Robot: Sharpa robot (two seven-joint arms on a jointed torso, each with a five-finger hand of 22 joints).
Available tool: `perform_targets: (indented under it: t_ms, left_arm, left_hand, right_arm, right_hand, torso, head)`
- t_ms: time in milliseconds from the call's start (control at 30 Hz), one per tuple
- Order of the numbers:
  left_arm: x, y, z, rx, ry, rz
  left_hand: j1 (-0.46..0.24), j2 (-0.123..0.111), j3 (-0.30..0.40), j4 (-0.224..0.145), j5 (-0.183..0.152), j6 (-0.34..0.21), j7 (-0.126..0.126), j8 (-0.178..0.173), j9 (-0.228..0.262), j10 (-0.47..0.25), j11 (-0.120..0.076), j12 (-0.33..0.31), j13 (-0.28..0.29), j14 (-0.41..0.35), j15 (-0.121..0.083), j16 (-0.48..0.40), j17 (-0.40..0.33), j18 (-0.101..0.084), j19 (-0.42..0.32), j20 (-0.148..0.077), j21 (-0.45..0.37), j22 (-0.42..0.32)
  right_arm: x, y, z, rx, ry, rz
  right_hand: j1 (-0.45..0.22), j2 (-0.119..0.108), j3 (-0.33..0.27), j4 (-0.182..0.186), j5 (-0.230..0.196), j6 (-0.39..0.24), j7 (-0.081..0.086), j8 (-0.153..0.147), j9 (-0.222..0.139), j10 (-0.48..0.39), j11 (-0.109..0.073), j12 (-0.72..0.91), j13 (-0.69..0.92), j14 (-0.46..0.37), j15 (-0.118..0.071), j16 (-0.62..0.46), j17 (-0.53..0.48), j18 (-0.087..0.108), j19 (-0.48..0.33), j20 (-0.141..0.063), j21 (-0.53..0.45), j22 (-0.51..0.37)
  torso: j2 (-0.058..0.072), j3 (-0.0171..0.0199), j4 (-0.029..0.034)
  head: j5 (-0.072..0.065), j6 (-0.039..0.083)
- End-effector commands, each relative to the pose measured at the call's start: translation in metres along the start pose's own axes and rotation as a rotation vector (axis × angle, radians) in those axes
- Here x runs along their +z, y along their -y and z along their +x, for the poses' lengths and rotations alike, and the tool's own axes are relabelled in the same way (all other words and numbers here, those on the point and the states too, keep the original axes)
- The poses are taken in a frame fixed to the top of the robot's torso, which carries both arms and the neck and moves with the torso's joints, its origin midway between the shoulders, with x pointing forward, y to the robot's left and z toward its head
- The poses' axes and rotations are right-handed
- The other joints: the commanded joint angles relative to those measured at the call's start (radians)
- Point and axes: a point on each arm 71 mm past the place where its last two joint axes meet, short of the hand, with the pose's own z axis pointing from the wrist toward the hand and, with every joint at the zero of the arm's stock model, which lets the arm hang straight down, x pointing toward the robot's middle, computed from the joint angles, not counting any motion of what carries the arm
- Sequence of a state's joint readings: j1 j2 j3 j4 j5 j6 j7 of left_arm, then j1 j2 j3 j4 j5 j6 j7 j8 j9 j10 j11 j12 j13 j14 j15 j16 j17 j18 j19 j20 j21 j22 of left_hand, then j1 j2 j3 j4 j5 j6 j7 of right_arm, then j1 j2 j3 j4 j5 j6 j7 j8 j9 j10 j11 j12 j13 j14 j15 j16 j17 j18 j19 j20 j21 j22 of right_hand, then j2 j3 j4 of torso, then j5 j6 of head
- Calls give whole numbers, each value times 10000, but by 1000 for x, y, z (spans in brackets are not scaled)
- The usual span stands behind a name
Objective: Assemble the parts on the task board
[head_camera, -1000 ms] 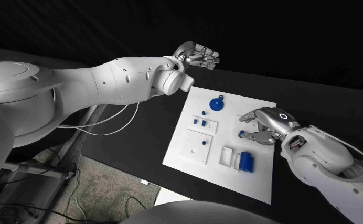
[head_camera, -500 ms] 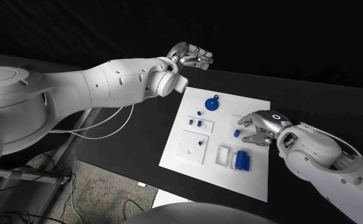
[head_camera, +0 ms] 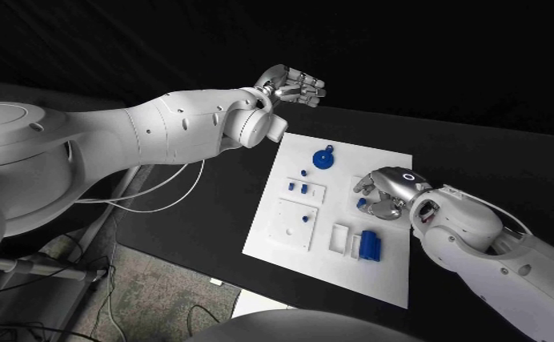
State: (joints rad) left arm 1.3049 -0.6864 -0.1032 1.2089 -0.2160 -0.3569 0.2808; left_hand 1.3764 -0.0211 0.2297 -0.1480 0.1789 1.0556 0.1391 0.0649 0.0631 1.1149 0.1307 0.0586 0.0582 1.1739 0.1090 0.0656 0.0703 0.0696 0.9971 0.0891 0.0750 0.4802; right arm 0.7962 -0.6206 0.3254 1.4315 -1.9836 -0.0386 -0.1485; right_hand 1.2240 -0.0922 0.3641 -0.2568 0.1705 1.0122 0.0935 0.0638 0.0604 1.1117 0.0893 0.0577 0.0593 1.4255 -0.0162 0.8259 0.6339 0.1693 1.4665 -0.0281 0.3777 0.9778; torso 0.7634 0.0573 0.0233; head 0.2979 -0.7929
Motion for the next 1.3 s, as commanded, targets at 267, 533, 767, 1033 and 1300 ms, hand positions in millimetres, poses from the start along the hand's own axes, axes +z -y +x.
perform_targets:
  t_ms: [267, 533, 767, 1033, 1300]
  left_arm:
    - [1, 2, 4, -83, -178, 91]
    - [1, 2, 4, -84, -187, 63]
    - [1, 1, 4, -88, -207, 41]
    - [1, 1, 4, -111, -285, 5]
    - [1, 1, 5, -119, -316, -18]
  left_hand:
    - [90, -32, -1, 82, -24, 43, 22, -14, -6, -43, -2, 10, -7, 18, 3, -20, 14, -31, -31, 3, -13, -32]
    - [90, -32, -1, 82, -24, 43, 22, -14, -6, -43, -2, 10, -7, 18, 3, -20, 14, -31, -31, 3, -13, -32]
    - [92, -23, 1, 106, -26, 37, 25, -17, -7, -51, 0, 11, -6, 10, 6, -20, 14, -32, -30, 5, -13, -57]
    - [77, -31, -4, 123, -14, 43, 21, -13, -5, -75, 10, 8, -7, -12, 15, -23, 11, -38, -42, 15, -22, -77]
    - [31, 3, -9, 184, -24, 31, 21, -17, -7, -81, 7, 11, -6, 12, 7, -13, 22, -32, -23, 14, -17, -102]
  right_arm:
    - [4, -3, 6, -331, -396, 46]
    - [6, -3, 7, -803, -411, 116]
    - [8, -6, 10, -909, -421, 72]
    - [10, -8, 10, -840, -47, 60]
    - [10, -9, 6, -842, 578, 133]
  right_hand:
    - [-294, 81, 635, -4, -246, 934, 186, -6, 33, 449, -88, 14, -2, 38, -57, 36, 19, -96, 366, -143, 80, -64]
    - [-318, -6, 946, -16, -282, 1110, 191, -17, 28, 431, -78, 15, -2, 32, -25, 27, 37, -122, 348, -127, 77, -68]
    - [-335, -1, 1060, 11, -283, 1116, 188, -15, 29, 449, -81, 13, -3, 30, -27, 22, 38, -120, 347, -127, 76, -61]
    - [-329, 226, 1847, 80, -726, 1483, 106, -3, 41, 875, -202, 10, -4, 44, -64, 22, 40, -192, 333, -145, 109, -5]
    - [193, 483, 2592, -221, -1173, 2217, -30, 22, 119, 1860, -467, 21, 18, 8, -292, 15, 93, -299, 247, -370, 212, 206]
  torso:
    - [0, 4, -12]
    - [0, 8, -18]
    - [3, 12, -4]
    - [-5, 10, -10]
    - [-7, 15, -15]
  head:
    - [13, -64]
    - [18, -81]
    - [17, -119]
    - [2, -130]
    - [18, -143]
